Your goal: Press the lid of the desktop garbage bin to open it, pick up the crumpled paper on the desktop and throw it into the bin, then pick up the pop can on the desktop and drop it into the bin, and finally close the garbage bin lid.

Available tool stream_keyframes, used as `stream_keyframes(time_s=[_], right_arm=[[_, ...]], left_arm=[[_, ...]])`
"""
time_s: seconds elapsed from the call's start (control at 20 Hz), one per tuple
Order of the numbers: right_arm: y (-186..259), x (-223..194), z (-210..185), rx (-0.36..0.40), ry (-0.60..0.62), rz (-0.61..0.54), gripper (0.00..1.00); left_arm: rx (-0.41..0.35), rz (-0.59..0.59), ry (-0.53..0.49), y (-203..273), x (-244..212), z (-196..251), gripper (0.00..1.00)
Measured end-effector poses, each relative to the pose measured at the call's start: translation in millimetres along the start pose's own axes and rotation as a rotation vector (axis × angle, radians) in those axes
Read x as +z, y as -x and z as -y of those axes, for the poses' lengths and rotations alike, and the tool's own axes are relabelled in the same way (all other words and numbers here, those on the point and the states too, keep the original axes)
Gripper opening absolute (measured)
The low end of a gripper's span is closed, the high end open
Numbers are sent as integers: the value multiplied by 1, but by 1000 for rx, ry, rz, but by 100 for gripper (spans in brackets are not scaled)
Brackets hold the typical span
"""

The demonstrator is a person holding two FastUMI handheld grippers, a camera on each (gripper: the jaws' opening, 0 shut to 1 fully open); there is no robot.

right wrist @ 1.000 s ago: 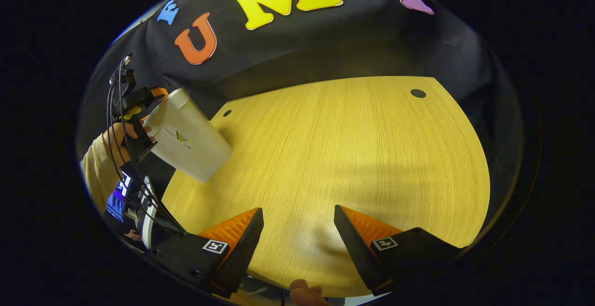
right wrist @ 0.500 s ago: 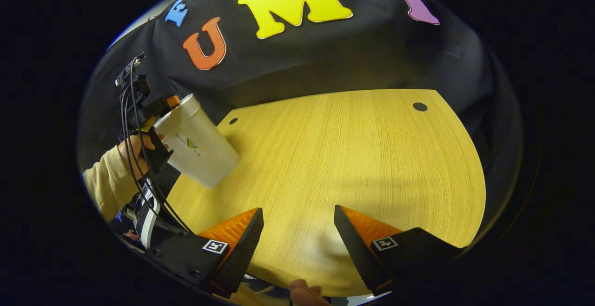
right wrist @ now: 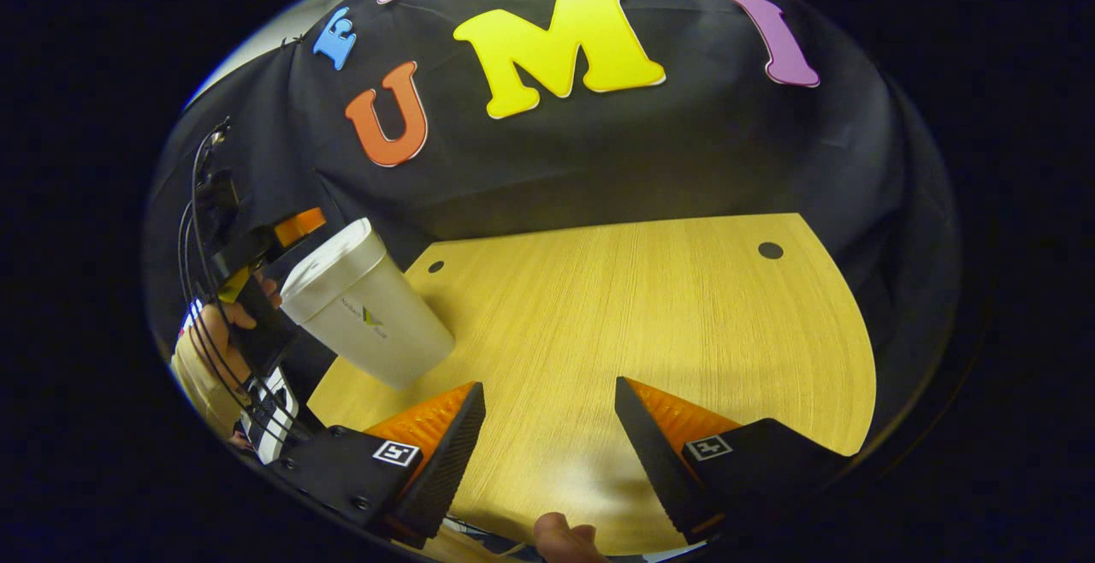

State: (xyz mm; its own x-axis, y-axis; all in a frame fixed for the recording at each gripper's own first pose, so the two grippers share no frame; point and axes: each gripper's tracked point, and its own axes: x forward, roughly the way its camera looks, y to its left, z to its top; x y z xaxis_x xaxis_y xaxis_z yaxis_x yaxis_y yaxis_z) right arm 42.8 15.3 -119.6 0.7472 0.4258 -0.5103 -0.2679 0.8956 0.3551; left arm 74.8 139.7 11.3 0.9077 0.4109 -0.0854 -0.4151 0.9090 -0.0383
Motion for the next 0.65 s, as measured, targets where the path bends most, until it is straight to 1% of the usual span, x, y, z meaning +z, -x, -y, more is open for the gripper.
stream_keyframes(time_s=[0.1,0.15,0.2,0.25,0.3,0.35,0.4,0.45,0.55,0.65], right_arm=[[5,12,-13,10,-5,31,96],[9,18,-17,7,-4,47,92],[12,23,-20,-3,5,69,96],[18,30,-22,-18,15,97,93],[22,35,-23,-35,26,121,92],[27,36,-26,-44,27,139,96],[31,38,-30,-45,21,148,92],[36,38,-31,-59,14,157,96],[45,43,-27,-99,7,193,96],[53,46,-21,-163,14,236,96]], left_arm=[[-48,-14,9,18,-2,7,93],[-61,-15,3,26,-4,8,93],[-78,-14,-5,38,-9,11,94],[-96,-8,-15,51,-19,10,94],[-119,-12,-27,60,-23,13,94],[-136,-12,-42,69,-28,14,94],[-151,-21,-55,76,-33,15,93],[-167,-32,-64,82,-38,16,94],[-200,-42,-58,97,-44,19,93],[-225,-55,-45,107,-52,25,93]])
